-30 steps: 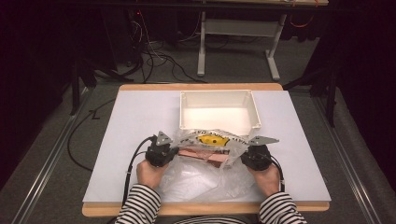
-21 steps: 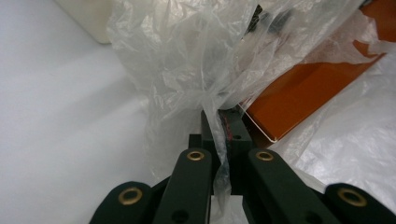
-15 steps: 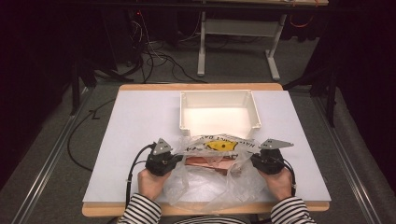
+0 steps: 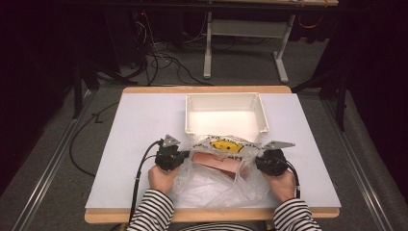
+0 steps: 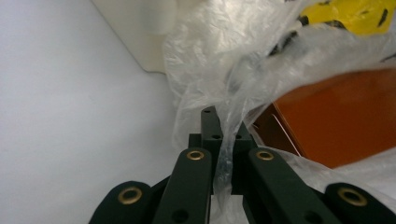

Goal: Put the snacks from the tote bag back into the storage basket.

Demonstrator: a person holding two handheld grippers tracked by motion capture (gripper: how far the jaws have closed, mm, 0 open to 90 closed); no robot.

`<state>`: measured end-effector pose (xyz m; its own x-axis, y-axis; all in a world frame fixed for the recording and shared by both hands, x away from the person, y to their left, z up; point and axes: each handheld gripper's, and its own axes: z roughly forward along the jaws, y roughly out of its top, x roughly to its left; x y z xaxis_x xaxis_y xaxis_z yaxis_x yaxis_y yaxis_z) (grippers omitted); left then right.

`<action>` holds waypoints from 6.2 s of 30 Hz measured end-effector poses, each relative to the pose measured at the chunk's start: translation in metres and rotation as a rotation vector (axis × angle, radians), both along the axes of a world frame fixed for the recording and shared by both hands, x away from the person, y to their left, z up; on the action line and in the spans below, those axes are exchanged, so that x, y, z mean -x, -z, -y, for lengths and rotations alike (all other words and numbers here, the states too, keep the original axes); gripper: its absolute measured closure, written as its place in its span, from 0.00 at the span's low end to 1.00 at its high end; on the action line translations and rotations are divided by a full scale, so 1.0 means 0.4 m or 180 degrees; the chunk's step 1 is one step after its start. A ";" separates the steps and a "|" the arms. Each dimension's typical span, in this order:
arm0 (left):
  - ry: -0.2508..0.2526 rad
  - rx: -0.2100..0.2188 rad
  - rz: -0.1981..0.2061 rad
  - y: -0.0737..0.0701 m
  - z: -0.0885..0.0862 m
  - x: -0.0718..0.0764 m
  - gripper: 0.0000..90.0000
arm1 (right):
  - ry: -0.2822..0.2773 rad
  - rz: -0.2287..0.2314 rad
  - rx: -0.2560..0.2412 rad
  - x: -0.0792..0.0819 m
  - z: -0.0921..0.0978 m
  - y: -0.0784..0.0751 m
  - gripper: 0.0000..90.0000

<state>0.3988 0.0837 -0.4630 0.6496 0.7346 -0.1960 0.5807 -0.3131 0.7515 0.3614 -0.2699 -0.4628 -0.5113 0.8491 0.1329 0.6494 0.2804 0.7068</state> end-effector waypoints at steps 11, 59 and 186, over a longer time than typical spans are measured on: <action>0.0222 -0.0247 -0.0246 -0.002 -0.002 0.034 1.00 | -0.0018 -0.0028 -0.0026 -0.013 -0.008 0.010 0.99; -0.0144 -0.0390 0.0287 0.055 -0.012 0.125 1.00 | -0.0007 0.0399 -0.0030 0.108 0.022 -0.096 0.60; -0.0275 -0.0377 0.0303 0.057 -0.012 0.086 1.00 | -0.0154 0.0269 0.0116 0.029 -0.023 -0.065 0.98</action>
<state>0.3645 0.0884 -0.4857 0.5945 0.8028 -0.0453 0.5372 -0.3546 0.7653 0.3500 -0.2606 -0.4366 -0.5599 0.8266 0.0569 0.5730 0.3366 0.7472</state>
